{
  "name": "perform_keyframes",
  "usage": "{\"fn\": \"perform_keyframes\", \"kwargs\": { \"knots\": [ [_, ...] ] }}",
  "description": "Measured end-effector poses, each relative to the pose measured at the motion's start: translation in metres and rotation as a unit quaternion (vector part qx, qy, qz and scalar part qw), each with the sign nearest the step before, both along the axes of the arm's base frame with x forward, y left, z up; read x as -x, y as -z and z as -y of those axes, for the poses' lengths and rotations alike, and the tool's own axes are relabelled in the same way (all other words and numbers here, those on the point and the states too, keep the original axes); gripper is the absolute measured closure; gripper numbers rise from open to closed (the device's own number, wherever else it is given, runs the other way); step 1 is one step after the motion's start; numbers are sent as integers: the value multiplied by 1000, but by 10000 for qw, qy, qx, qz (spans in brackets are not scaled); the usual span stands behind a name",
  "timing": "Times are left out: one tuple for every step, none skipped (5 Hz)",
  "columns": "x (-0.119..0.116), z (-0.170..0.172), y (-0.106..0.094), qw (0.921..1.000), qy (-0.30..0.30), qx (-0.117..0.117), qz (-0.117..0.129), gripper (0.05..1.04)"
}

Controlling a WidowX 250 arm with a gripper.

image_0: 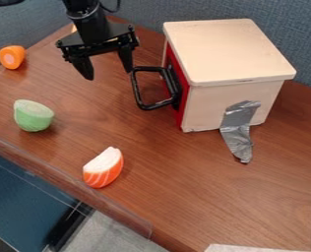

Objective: Open the drawer

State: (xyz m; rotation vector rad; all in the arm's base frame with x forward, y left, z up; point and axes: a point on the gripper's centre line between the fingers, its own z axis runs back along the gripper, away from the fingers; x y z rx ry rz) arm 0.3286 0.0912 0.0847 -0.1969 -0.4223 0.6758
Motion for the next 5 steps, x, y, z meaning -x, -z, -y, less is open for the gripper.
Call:
{"fn": "perform_keyframes", "kwargs": {
  "knots": [
    [-7,4,6,9997,-196,112,11,83],
    [-13,9,8,9996,-265,125,49,83],
    [-17,17,18,9994,-290,205,-23,83],
    [-23,29,22,9996,-204,208,-39,83],
    [-26,29,27,9995,-218,170,-118,134]
  ]
}}
